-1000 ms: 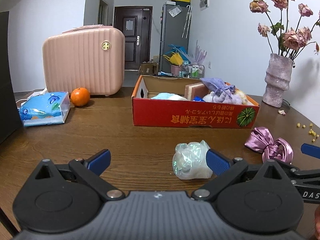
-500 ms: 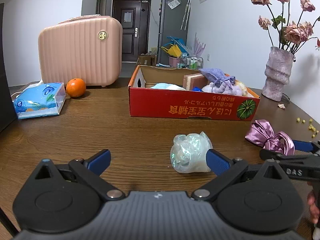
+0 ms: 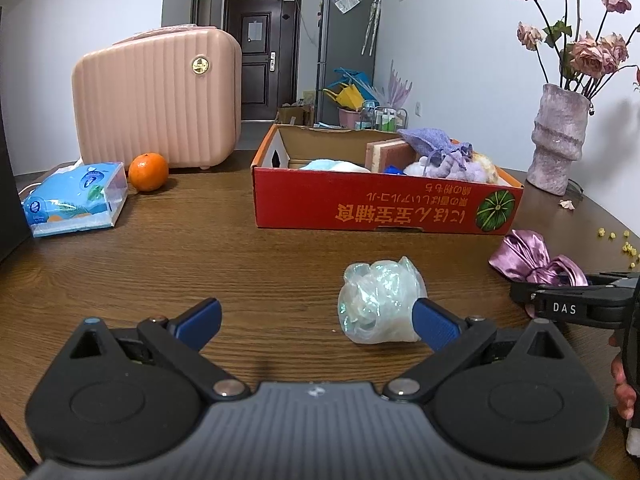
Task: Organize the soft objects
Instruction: 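Grasp the clear plastic-wrapped item with the left gripper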
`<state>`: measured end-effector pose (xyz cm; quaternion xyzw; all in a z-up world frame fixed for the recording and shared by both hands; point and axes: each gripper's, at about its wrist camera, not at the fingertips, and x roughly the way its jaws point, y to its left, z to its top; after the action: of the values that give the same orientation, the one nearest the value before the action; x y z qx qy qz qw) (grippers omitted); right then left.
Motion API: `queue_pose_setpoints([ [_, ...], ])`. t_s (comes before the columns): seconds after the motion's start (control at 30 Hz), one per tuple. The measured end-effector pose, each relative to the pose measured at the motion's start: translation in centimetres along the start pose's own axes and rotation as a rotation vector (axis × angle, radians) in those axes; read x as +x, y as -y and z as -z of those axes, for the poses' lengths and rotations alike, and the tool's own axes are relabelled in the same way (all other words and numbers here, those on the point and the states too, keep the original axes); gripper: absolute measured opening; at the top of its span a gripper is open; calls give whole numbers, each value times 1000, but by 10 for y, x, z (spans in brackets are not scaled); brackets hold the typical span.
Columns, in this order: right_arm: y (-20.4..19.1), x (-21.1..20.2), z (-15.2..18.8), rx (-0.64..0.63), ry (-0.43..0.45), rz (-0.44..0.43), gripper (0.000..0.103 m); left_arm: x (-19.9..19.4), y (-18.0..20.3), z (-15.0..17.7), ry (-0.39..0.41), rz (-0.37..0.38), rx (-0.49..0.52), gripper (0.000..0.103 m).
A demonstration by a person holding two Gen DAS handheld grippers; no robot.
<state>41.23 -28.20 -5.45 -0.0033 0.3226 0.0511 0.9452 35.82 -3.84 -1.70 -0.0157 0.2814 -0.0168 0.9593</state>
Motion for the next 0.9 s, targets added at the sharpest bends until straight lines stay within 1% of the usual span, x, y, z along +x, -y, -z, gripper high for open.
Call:
queue_pose_setpoints([
  [0.07, 1, 0, 0, 3, 1, -13, 36, 1, 0, 0, -1, -1, 2, 103],
  [0.1, 2, 0, 0, 7, 3, -18, 34, 1, 1, 1, -1, 0, 1, 103],
  [0.27, 4, -5, 0, 21, 32, -33, 31, 3, 1, 1, -2, -4, -4, 103],
  [0.37, 3, -13, 1, 17, 76, -29, 31, 5, 2, 1, -3, -8, -14, 103],
  [0.47, 0, -23, 3, 11, 133, -15, 31, 7, 8, -1, -11, 5, -21, 103],
  [0.73, 4, -51, 0, 34, 250, -19, 31, 18, 36, -1, -27, 18, 15, 103],
  [0.83, 4, -61, 0, 37, 287, -23, 31, 23, 42, -2, -36, -12, 25, 103],
  [0.9, 4, -66, 0, 34, 306, -28, 31, 27, 44, -3, -44, -18, 24, 103],
])
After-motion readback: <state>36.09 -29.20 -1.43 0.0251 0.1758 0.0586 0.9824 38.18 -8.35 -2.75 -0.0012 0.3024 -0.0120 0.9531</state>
